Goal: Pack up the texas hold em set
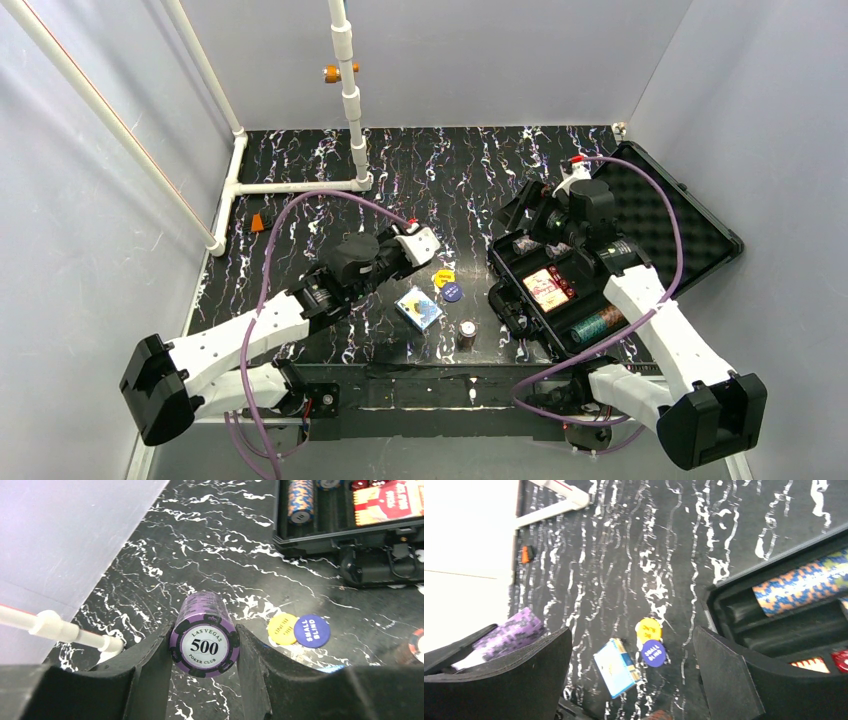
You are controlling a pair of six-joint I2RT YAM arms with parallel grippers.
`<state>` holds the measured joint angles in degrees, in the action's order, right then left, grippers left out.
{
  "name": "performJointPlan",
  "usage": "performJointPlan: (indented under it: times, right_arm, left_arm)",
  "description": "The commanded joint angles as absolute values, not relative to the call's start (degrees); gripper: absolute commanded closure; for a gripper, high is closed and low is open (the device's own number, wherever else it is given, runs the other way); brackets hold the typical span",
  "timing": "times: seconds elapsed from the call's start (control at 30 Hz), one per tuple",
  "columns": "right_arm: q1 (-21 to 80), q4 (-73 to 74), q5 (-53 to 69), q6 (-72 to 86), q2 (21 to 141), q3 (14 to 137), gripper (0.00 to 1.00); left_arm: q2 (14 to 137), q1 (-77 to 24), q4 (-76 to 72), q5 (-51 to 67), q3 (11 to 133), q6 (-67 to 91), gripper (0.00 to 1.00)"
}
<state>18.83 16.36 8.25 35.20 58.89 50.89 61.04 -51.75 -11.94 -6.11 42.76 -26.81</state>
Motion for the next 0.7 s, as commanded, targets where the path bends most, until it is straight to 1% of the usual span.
performJointPlan:
  times: [0.0,0.43,0.67]
  right_arm:
    - [19.2,6.4,13.2,42.8,59.1,52.2,0.02]
    - [20.8,-7.2,15.8,53.5,58.6,47.5,0.01]
    - [23.1,-12.9,16.3,55.9,60.2,46.7,0.02]
  left_arm:
    - [57.6,-50.7,-23.2,-10.5,41.6,-26.1,1.0]
    - [55.2,-44.8,-30.2,-0.1,39.4,-12.9,1.0]
    - [53.8,-41.6,-35.2,8.5,37.4,-6.4,1.0]
